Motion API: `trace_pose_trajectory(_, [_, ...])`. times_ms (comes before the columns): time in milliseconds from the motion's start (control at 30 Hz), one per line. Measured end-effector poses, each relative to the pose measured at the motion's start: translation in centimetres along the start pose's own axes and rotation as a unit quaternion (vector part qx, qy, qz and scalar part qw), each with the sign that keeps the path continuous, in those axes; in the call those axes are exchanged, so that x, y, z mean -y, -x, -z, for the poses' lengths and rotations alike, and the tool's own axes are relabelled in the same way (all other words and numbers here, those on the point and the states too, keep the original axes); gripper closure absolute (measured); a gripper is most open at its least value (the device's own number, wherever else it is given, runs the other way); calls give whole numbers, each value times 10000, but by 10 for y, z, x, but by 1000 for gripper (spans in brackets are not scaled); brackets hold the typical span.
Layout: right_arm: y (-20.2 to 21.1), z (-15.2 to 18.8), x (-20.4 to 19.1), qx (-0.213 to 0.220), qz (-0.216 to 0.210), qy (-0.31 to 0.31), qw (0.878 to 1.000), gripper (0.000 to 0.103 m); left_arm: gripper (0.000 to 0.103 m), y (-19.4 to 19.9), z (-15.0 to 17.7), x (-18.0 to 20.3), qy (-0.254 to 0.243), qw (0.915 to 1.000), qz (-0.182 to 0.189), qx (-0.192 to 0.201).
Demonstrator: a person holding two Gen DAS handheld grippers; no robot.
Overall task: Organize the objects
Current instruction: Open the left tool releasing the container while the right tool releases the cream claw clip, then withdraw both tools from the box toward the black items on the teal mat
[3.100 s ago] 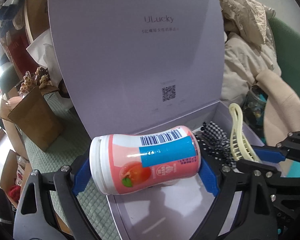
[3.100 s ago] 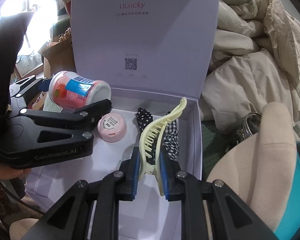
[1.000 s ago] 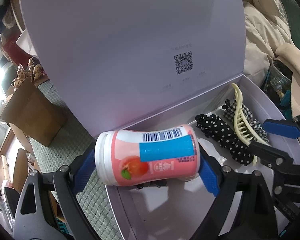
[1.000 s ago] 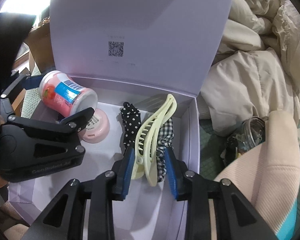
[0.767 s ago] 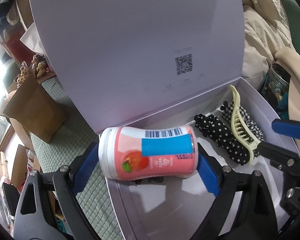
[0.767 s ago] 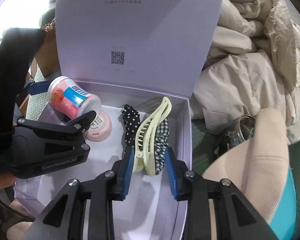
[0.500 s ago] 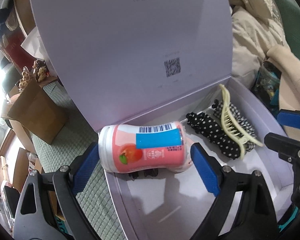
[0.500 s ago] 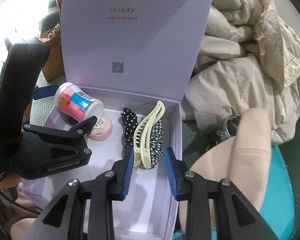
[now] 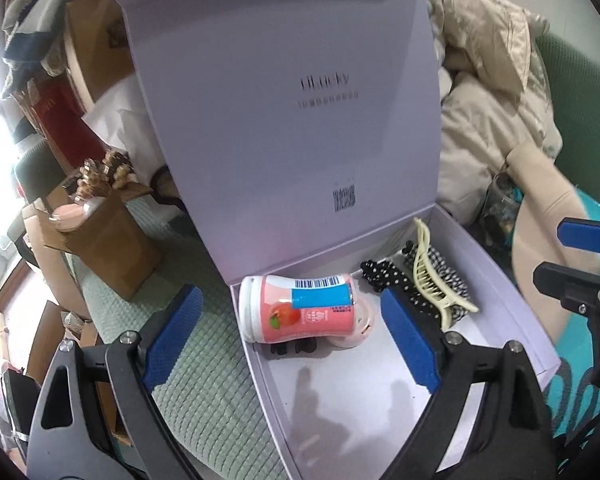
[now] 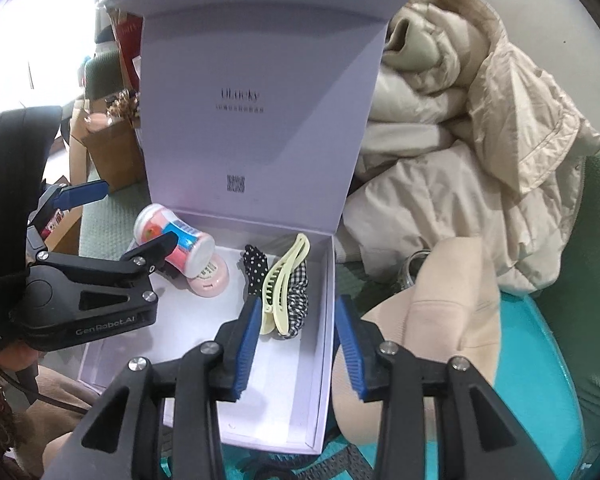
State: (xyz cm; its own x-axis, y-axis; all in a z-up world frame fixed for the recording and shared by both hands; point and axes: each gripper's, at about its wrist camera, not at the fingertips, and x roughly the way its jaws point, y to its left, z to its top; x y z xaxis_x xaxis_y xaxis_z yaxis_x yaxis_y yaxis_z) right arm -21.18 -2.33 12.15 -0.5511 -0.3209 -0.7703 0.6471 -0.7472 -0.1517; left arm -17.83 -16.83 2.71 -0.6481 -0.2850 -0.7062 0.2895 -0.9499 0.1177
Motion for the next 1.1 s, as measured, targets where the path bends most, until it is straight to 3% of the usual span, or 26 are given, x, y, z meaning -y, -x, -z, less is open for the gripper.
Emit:
trace_pose_trajectory(633, [73, 10, 1, 432, 43, -180, 9989, 52, 7, 106, 2, -4, 43, 9985, 114, 538])
trace_pose_trajectory(1100, [95, 47, 6, 378, 44, -382, 9985, 47, 5, 129, 21, 21, -191, 9980, 343, 489])
